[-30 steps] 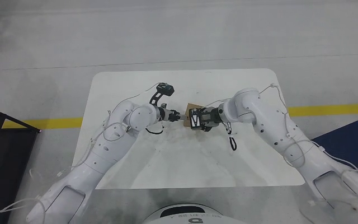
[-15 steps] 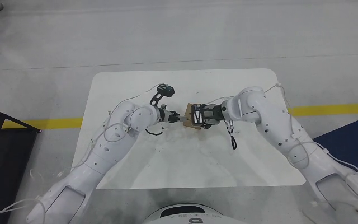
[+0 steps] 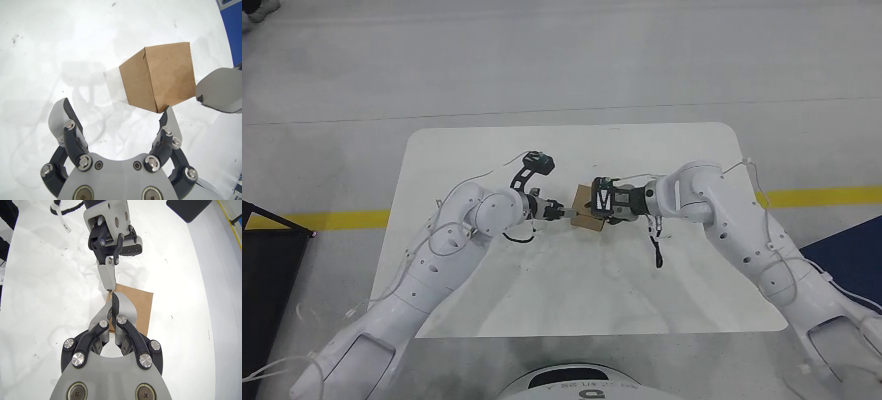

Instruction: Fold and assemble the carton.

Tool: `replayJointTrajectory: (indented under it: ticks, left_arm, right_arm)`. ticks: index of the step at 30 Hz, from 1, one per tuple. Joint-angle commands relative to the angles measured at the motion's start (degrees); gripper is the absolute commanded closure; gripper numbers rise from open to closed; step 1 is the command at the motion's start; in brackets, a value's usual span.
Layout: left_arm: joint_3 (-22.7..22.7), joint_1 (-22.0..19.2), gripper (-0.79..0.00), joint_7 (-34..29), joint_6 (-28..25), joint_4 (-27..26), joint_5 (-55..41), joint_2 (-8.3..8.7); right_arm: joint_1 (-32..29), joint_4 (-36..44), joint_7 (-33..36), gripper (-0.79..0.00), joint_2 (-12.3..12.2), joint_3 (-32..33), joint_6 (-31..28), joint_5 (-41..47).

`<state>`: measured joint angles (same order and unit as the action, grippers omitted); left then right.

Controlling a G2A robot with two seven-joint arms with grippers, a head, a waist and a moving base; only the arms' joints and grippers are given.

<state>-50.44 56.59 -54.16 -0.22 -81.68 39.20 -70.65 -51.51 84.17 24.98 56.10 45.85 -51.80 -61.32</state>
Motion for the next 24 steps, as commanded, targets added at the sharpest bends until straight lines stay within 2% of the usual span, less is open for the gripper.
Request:
replayJointTrajectory:
  ticks: [1, 5, 15, 19, 24]
  left_arm:
    - [0.08, -0.01, -0.785, -0.01, 0.02, 0.03, 0.02, -0.05]
    - [0.06, -0.02, -0.785, 0.12, 0.05, 0.1, -0.08, -0.13]
    - [-1.29, 0.3, -0.785, 2.0, 0.74, -0.23, -1.82, -0.23]
    - [-3.74, 1.37, -0.785, 3.51, 1.38, -1.38, -2.44, 0.22]
    - [-10.28, 5.42, -0.785, 10.1, 2.38, -4.82, -4.7, 1.29]
  right_arm:
    - [-0.04, -0.4, 0.74, 0.0, 0.11, -0.53, -0.38, -0.29]
    - [0.61, -1.06, 2.58, 0.0, 0.47, -1.58, -1.31, -0.04]
    - [0.22, 0.27, 1.16, 0.0, 0.26, 0.57, 0.56, 0.59]
    - [-0.41, 0.07, 0.38, 0.0, 0.14, 2.14, 3.31, 2.18]
    - [-1.28, -0.17, -0.38, 0.0, 0.43, 2.49, 7.07, 3.23]
